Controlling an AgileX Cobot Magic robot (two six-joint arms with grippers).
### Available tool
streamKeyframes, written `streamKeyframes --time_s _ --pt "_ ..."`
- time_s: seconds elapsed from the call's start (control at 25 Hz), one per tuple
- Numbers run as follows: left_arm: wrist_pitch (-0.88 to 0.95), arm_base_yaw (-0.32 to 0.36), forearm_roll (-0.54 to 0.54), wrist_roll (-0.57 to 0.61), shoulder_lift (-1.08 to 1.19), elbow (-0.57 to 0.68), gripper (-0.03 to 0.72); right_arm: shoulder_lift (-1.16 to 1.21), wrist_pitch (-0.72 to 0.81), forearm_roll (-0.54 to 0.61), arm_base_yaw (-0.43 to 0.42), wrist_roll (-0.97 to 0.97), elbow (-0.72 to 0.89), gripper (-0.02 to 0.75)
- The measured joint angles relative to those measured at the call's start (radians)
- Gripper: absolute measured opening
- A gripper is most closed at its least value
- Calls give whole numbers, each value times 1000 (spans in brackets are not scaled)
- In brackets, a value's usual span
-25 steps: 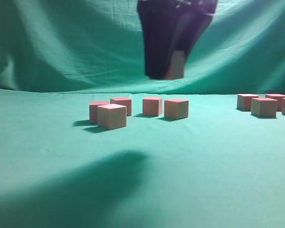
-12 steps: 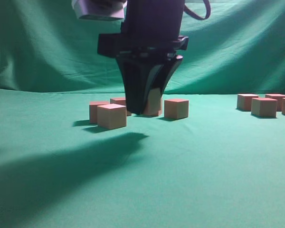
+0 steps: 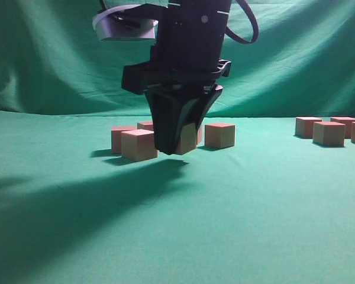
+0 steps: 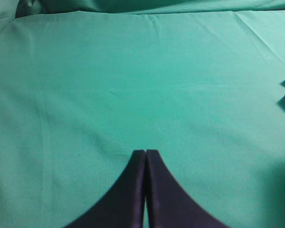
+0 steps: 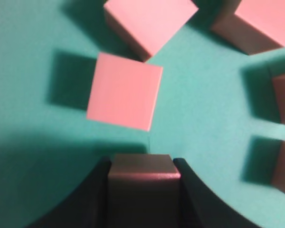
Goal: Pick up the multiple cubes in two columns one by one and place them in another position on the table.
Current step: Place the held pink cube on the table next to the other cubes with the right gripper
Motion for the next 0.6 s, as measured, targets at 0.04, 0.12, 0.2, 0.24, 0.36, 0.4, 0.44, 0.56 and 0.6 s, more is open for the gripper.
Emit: streamKeyframes --time_s 0.04,0.12,0.2,0.24,0.36,0.4,0.44,0.56,0.6 --pt "0 0 0 0 0 0 0 0 -1 0 0 -1 0 260" --pt "0 0 0 0 0 0 0 0 -2 7 0 -3 0 260" --pt "0 0 0 0 0 0 0 0 -6 16 0 -3 0 260" --pt "0 0 0 0 0 0 0 0 -10 21 0 -3 0 260" --pt "0 0 0 0 0 0 0 0 -13 26 0 -3 0 260" --pt "0 0 0 0 0 0 0 0 -15 26 0 -3 0 260" --pt "0 0 0 0 0 0 0 0 -15 26 0 -3 0 260" --pt "0 0 0 0 0 0 0 0 -17 28 0 -3 0 260" --pt "0 0 0 0 0 0 0 4 -20 28 0 -3 0 260"
